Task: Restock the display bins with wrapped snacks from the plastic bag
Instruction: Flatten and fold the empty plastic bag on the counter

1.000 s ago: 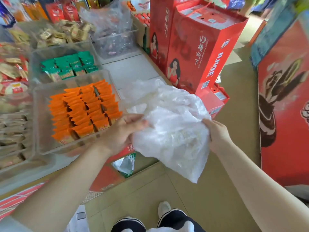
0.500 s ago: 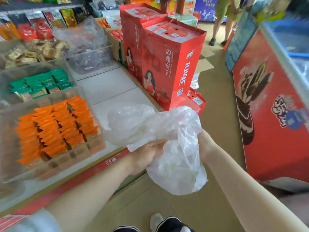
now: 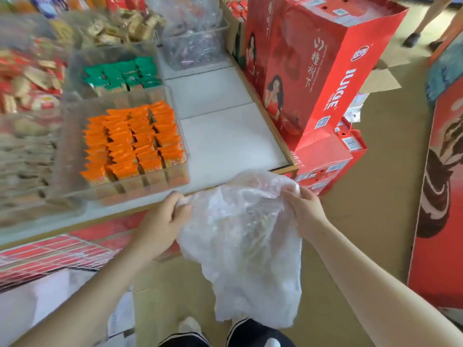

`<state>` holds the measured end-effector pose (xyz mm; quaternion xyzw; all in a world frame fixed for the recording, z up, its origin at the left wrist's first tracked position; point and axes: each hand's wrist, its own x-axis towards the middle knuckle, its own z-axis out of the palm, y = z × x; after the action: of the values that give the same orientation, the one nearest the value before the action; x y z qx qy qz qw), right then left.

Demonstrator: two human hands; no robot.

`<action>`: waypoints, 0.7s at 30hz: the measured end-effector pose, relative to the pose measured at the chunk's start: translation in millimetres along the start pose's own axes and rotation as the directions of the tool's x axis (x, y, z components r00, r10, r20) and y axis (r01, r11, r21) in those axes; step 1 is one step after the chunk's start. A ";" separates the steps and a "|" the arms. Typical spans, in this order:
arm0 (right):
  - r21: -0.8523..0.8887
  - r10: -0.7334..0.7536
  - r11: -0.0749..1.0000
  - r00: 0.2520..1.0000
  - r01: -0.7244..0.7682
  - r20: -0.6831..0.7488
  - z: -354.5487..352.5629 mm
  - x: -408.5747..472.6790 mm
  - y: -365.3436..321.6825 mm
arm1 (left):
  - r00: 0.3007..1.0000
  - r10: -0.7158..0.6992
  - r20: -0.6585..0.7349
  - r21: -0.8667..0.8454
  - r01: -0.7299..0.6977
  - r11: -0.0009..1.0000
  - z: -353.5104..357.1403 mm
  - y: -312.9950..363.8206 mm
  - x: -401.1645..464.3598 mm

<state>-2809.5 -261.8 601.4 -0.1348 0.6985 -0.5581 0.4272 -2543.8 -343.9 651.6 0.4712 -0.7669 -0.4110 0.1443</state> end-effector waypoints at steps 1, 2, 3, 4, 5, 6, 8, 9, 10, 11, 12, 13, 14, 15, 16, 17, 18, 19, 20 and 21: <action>0.075 -0.018 0.997 0.993 0.009 0.119 12.9 -2.9 -2.2 | 0.993 -0.020 -0.113 0.124 0.034 0.992 -7.7 -21.7 -1.5; 0.123 -0.029 0.992 0.975 0.001 0.222 22.8 -4.3 -1.4 | 0.983 -0.033 -0.183 0.214 0.073 0.974 -14.4 -44.5 -3.3; 0.117 -0.036 0.993 0.961 0.004 0.275 32.0 -5.8 -0.4 | 0.975 -0.030 -0.222 0.299 0.097 0.949 -19.1 -64.9 -6.4; 0.078 -0.039 0.997 0.961 0.018 0.272 40.4 -5.4 2.5 | 0.971 -0.026 -0.238 0.381 0.118 0.917 -22.8 -85.2 -10.3; 0.007 -0.053 0.999 0.972 0.052 0.228 49.1 -4.4 5.2 | 0.967 -0.021 -0.252 0.442 0.134 0.887 -25.1 -102.7 -14.6; -0.099 -0.081 0.990 0.986 0.096 0.148 56.8 -2.2 8.7 | 0.965 -0.009 -0.262 0.477 0.138 0.868 -25.8 -116.8 -19.5; -0.319 -0.160 0.938 0.986 0.135 -0.053 70.6 -3.1 16.2 | 0.971 0.029 -0.238 0.470 0.089 0.878 -25.2 -135.1 -28.9; -0.385 -0.171 0.917 0.974 0.103 -0.147 74.9 -3.6 22.2 | 0.969 0.049 -0.244 0.426 0.062 0.903 -24.8 -140.2 -33.0; -0.410 -0.151 0.911 0.962 0.046 -0.228 77.0 -5.0 29.0 | 0.962 0.058 -0.267 0.349 0.041 0.936 -25.5 -143.2 -36.4; -0.395 -0.120 0.919 0.950 -0.004 -0.288 78.9 -7.6 36.0 | 0.949 0.046 -0.311 0.247 0.033 0.969 -27.1 -146.7 -39.6; -0.362 -0.098 0.932 0.944 -0.024 -0.315 80.2 -10.1 42.1 | 0.939 -0.015 -0.343 0.124 0.061 0.990 -29.7 -149.7 -43.5; -0.318 -0.082 0.948 0.942 -0.028 -0.325 82.4 -15.2 43.7 | 0.930 -0.107 -0.351 0.003 0.116 0.993 -32.1 -152.5 -47.0; -0.263 -0.067 0.964 0.945 -0.020 -0.319 83.2 -17.8 45.0 | 0.918 -0.182 -0.352 -0.095 0.159 0.983 -35.5 -155.2 -50.6; -0.201 -0.055 0.979 0.952 -0.007 -0.300 84.2 -21.7 43.1 | 0.904 -0.233 -0.359 -0.162 0.186 0.969 -39.2 -159.5 -53.1; -0.133 -0.035 0.991 0.962 -0.001 -0.271 84.8 -24.5 41.0 | 0.890 -0.266 -0.371 -0.197 0.205 0.959 -43.4 -165.4 -55.1; -0.073 -0.006 0.997 0.974 -0.011 -0.227 85.5 -26.7 39.7 | 0.881 -0.287 -0.375 -0.202 0.225 0.953 -48.2 -170.1 -56.7; -0.006 0.016 1.000 0.985 -0.017 -0.174 85.8 -28.3 39.1 | 0.881 -0.302 -0.363 -0.185 0.250 0.951 -52.9 -174.9 -57.6; 0.064 0.029 0.998 0.990 -0.021 -0.135 86.7 -31.1 38.5 | 0.890 -0.301 -0.342 -0.160 0.260 0.952 -57.3 -180.0 -58.2; 0.093 0.026 0.996 0.991 -0.014 -0.128 87.4 -33.1 38.3 | 0.903 -0.296 -0.311 -0.140 0.264 0.954 -60.8 -182.9 -58.9; 0.049 -0.003 0.999 0.991 0.010 -0.133 88.6 -36.2 37.0 | 0.917 -0.284 -0.281 -0.128 0.258 0.958 -63.1 -184.7 -59.8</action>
<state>-2710.9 -284.0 583.4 -0.0890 0.7107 -0.5845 0.3812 -2363.1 -365.1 559.1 0.6224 -0.6450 -0.3850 0.2199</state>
